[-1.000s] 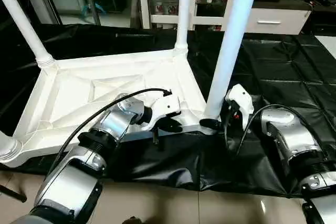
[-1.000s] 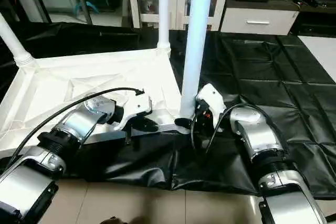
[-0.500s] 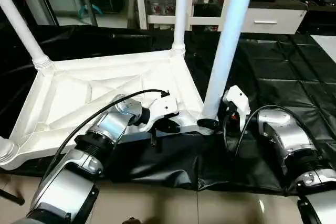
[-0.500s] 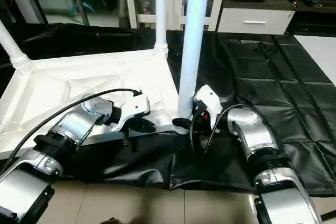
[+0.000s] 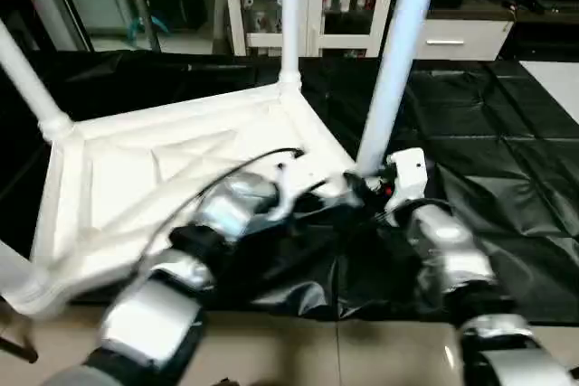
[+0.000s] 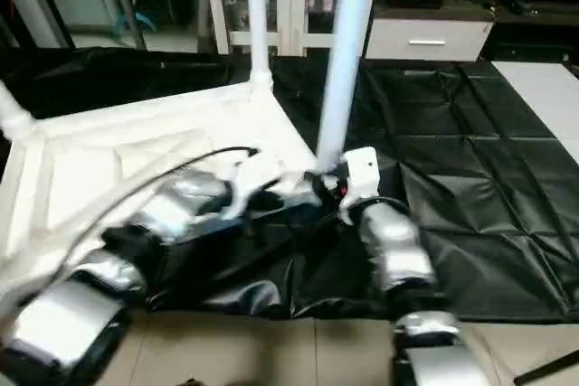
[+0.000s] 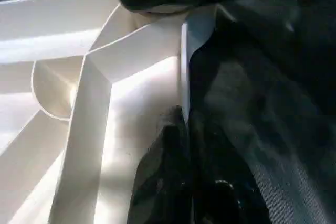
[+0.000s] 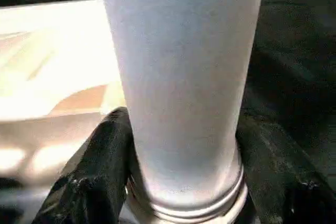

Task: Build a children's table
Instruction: Rotate leg to tighten

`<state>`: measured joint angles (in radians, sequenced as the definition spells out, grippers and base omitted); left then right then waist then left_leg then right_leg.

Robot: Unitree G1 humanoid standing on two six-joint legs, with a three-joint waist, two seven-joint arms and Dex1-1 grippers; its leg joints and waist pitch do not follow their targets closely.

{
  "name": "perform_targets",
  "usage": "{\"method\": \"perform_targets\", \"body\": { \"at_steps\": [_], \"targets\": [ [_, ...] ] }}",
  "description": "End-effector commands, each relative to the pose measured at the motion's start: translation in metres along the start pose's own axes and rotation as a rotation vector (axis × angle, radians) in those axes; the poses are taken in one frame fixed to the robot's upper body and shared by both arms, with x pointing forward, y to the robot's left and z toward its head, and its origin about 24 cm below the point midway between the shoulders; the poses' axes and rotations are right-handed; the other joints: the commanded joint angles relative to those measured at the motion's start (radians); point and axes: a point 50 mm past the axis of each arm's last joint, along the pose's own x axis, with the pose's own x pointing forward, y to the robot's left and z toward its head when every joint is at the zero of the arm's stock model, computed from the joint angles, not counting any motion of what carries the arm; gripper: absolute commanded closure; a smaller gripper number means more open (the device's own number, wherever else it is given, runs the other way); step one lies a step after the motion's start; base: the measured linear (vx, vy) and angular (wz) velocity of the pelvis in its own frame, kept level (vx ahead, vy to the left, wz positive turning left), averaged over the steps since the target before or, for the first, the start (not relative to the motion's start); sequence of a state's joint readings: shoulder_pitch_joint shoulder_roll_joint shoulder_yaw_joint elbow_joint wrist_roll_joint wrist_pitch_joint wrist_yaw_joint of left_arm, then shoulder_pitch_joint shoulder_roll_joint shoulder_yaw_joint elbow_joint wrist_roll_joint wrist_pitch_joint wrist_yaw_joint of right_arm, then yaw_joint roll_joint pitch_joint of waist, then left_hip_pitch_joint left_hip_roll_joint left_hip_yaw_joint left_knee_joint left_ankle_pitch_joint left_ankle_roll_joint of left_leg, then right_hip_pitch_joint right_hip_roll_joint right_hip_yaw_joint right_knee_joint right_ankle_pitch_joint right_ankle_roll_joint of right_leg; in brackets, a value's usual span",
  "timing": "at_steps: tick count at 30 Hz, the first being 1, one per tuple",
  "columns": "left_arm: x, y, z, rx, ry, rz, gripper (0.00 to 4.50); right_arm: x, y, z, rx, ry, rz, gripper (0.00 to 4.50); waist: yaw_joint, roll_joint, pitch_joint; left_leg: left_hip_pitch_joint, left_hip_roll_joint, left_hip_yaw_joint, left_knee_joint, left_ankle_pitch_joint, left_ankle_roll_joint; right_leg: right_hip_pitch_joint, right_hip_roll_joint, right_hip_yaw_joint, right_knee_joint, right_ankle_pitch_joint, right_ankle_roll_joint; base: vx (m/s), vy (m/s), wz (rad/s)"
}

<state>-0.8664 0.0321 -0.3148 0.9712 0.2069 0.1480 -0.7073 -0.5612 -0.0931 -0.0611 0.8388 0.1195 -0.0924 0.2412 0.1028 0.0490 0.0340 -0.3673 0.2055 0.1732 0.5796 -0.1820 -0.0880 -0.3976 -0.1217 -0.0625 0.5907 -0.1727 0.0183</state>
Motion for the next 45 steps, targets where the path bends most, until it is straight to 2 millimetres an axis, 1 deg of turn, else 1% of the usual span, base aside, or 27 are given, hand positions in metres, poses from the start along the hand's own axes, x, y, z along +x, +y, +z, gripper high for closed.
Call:
{"method": "perform_targets", "body": {
  "at_steps": [1,5,10,11,17,20,21,22,24,25,26,27,28,29,30,31,32,34,35,36,37,38,41,42,43,44,45],
  "targets": [
    [0.007,-0.002,0.003,0.013,0.003,0.072,4.5,0.0,0.015,-0.02,0.003,0.085,-0.029,1.92,-0.009,-0.002,-0.048,0.015,0.004,-0.003,-0.088,-0.412,-0.016,0.025,-0.018,0.018,-0.093,-0.389,-0.165,0.0,0.0,0.0],
    [0.011,-0.006,0.008,0.041,-0.022,0.06,4.5,0.003,0.028,-0.015,-0.012,0.027,-0.051,1.92,-0.005,-0.001,-0.055,0.005,0.006,0.0,-0.087,-0.333,0.016,0.033,-0.017,0.018,-0.085,-0.27,-0.179,0.0,0.0,0.0],
    [0.011,-0.006,0.007,0.059,-0.041,0.049,4.5,0.001,0.022,-0.011,-0.03,-0.016,-0.087,1.92,-0.005,-0.002,-0.058,0.003,0.007,0.002,-0.085,-0.3,0.029,0.037,-0.017,0.017,-0.079,-0.216,-0.194,0.0,0.0,0.0],
    [0.011,-0.006,0.007,0.059,-0.041,0.049,4.5,0.001,0.021,-0.011,-0.03,-0.017,-0.088,1.36,-0.003,0.0,-0.058,0.003,0.007,0.002,-0.084,-0.289,0.034,0.038,-0.017,0.017,-0.077,-0.193,-0.198,0.0,0.0,0.0],
    [0.011,-0.007,0.005,0.089,-0.056,0.032,4.5,-0.017,0.005,-0.001,-0.11,-0.096,-0.136,0.8,0.004,0.001,-0.063,-0.001,0.008,0.001,-0.079,-0.214,0.053,0.048,-0.016,0.016,-0.066,-0.077,-0.197,0.0,0.0,0.0],
    [0.012,-0.009,0.006,0.112,-0.068,0.018,4.5,-0.032,0.003,-0.007,-0.145,-0.056,-0.068,0.69,0.005,0.007,-0.062,0.001,0.007,0.003,-0.077,-0.211,0.067,0.046,-0.015,0.016,-0.067,-0.057,-0.202,0.0,0.0,0.0],
    [0.012,-0.009,0.006,0.112,-0.068,0.018,4.5,-0.032,0.003,-0.007,-0.145,-0.056,-0.068,0.69,0.009,0.004,-0.062,0.001,0.009,0.003,-0.077,-0.218,0.071,0.048,-0.016,0.017,-0.069,-0.062,-0.198,0.0,0.0,0.0],
    [0.012,-0.009,0.008,0.12,-0.087,0.022,4.5,-0.039,0.005,-0.013,-0.154,-0.008,0.003,0.69,0.007,0.007,-0.061,-0.001,0.009,0.002,-0.078,-0.221,0.07,0.048,-0.017,0.017,-0.068,-0.066,-0.2,0.0,0.0,0.0],
    [0.012,-0.01,0.01,0.138,-0.111,0.014,4.5,-0.046,0.007,-0.017,-0.17,0.027,0.057,0.69,0.009,0.005,-0.059,-0.005,0.008,0.001,-0.078,-0.231,0.076,0.052,-0.016,0.016,-0.072,-0.083,-0.19,0.0,0.0,0.0],
    [0.012,-0.011,0.012,0.181,-0.138,0.007,4.5,-0.058,0.012,-0.022,-0.191,0.071,0.153,0.69,0.011,0.005,-0.058,-0.003,0.008,0.001,-0.078,-0.235,0.075,0.051,-0.016,0.016,-0.075,-0.092,-0.186,0.0,0.0,0.0],
    [0.012,-0.012,0.012,0.191,-0.143,0.006,4.5,-0.061,0.014,-0.023,-0.195,0.081,0.176,0.69,0.013,0.004,-0.057,-0.003,0.011,0.001,-0.079,-0.249,0.076,0.051,-0.018,0.017,-0.077,-0.107,-0.176,0.0,0.0,0.0],
    [0.011,-0.013,0.013,0.219,-0.162,-0.003,4.5,-0.065,0.016,-0.024,-0.206,0.096,0.217,0.69,0.012,-0.003,-0.058,-0.006,0.011,0.0,-0.079,-0.248,0.077,0.051,-0.019,0.017,-0.077,-0.115,-0.176,0.0,0.0,0.0],
    [0.011,-0.014,0.014,0.237,-0.175,-0.011,4.5,-0.069,0.018,-0.024,-0.213,0.107,0.241,0.69,0.015,-0.001,-0.058,-0.007,0.012,-0.001,-0.079,-0.245,0.077,0.052,-0.02,0.016,-0.077,-0.122,-0.175,0.0,0.0,0.0],
    [0.01,-0.013,0.015,0.252,-0.193,0.001,4.5,-0.073,0.02,-0.024,-0.213,0.111,0.261,0.69,0.014,-0.01,-0.058,-0.01,0.012,-0.001,-0.078,-0.237,0.08,0.052,-0.02,0.017,-0.076,-0.12,-0.173,0.0,0.0,0.0],
    [0.01,-0.013,0.015,0.254,-0.2,0.005,4.5,-0.074,0.02,-0.023,-0.213,0.112,0.264,0.69,0.018,-0.003,-0.059,-0.009,0.013,-0.001,-0.077,-0.22,0.083,0.049,-0.021,0.017,-0.074,-0.121,-0.176,0.0,0.0,0.0],
    [0.009,-0.012,0.016,0.257,-0.212,0.012,4.5,-0.076,0.02,-0.023,-0.211,0.115,0.269,0.69,0.019,-0.006,-0.058,-0.009,0.013,0.0,-0.076,-0.214,0.086,0.047,-0.021,0.018,-0.074,-0.131,-0.177,0.0,0.0,0.0],
    [0.007,-0.009,0.016,0.232,-0.223,0.032,4.04,-0.078,0.02,-0.021,-0.208,0.117,0.268,0.63,0.023,-0.011,-0.057,-0.009,0.014,0.001,-0.076,-0.203,0.087,0.046,-0.023,0.019,-0.073,-0.143,-0.176,0.0,0.0,0.0],
    [0.001,-0.002,0.019,0.155,-0.268,0.039,3.93,-0.078,0.019,-0.018,-0.212,0.121,0.265,0.63,0.028,-0.017,-0.057,-0.011,0.013,0.001,-0.076,-0.188,0.089,0.046,-0.025,0.019,-0.071,-0.156,-0.179,0.0,0.0,0.0],
    [-0.002,0.002,0.021,0.135,-0.301,0.051,3.92,-0.076,0.019,-0.015,-0.214,0.117,0.269,0.63,0.029,-0.014,-0.058,-0.01,0.013,0.001,-0.076,-0.185,0.089,0.045,-0.025,0.02,-0.072,-0.156,-0.181,0.0,0.0,0.0],
    [-0.002,0.002,0.022,0.134,-0.304,0.053,3.85,-0.076,0.019,-0.015,-0.214,0.116,0.27,0.63,0.032,-0.014,-0.061,-0.008,0.016,0.0,-0.074,-0.177,0.088,0.043,-0.026,0.02,-0.066,-0.134,-0.195,0.0,0.0,0.0],
    [-0.007,0.006,0.025,0.117,-0.342,0.063,3.71,-0.074,0.018,-0.011,-0.216,0.108,0.272,0.63,0.032,-0.027,-0.061,-0.009,0.016,0.002,-0.072,-0.157,0.092,0.044,-0.023,0.019,-0.06,-0.092,-0.207,0.0,0.0,0.0],
    [-0.007,0.006,0.025,0.117,-0.342,0.063,3.59,-0.074,0.018,-0.011,-0.216,0.108,0.272,0.63,0.034,-0.023,-0.061,-0.008,0.016,0.001,-0.071,-0.146,0.095,0.043,-0.023,0.02,-0.057,-0.072,-0.212,0.0,0.0,0.0],
    [-0.024,0.02,0.028,0.033,-0.431,0.064,3.49,-0.07,0.016,0.002,-0.208,0.075,0.292,0.63,0.037,-0.036,-0.064,-0.01,0.012,0.005,-0.061,-0.075,0.12,0.046,-0.022,0.019,-0.044,0.028,-0.235,0.0,0.0,0.0],
    [-0.03,0.023,0.028,0.023,-0.445,0.05,3.27,-0.07,0.016,0.004,-0.199,0.069,0.297,0.63,0.039,-0.036,-0.063,-0.011,0.011,0.006,-0.058,-0.057,0.135,0.045,-0.021,0.019,-0.041,0.052,-0.243,0.0,0.0,0.0],
    [-0.03,0.023,0.028,0.023,-0.445,0.05,3.27,-0.07,0.016,0.004,-0.199,0.069,0.297,0.63,0.04,-0.035,-0.063,-0.008,0.011,0.007,-0.057,-0.051,0.141,0.045,-0.021,0.019,-0.039,0.059,-0.248,0.0,0.0,0.0],
    [-0.047,0.031,0.024,-0.009,-0.467,0.017,3.16,-0.071,0.013,0.008,-0.206,0.067,0.34,0.63,0.04,-0.043,-0.062,-0.007,0.011,0.009,-0.056,-0.044,0.151,0.043,-0.021,0.019,-0.038,0.057,-0.251,0.0,0.0,0.0],
    [-0.047,0.031,0.024,-0.009,-0.467,0.017,3.12,-0.071,0.013,0.008,-0.206,0.067,0.34,0.63,0.043,-0.038,-0.061,-0.01,0.013,0.008,-0.055,-0.036,0.16,0.045,-0.023,0.02,-0.035,0.052,-0.258,0.0,0.0,0.0]
  ]
}}
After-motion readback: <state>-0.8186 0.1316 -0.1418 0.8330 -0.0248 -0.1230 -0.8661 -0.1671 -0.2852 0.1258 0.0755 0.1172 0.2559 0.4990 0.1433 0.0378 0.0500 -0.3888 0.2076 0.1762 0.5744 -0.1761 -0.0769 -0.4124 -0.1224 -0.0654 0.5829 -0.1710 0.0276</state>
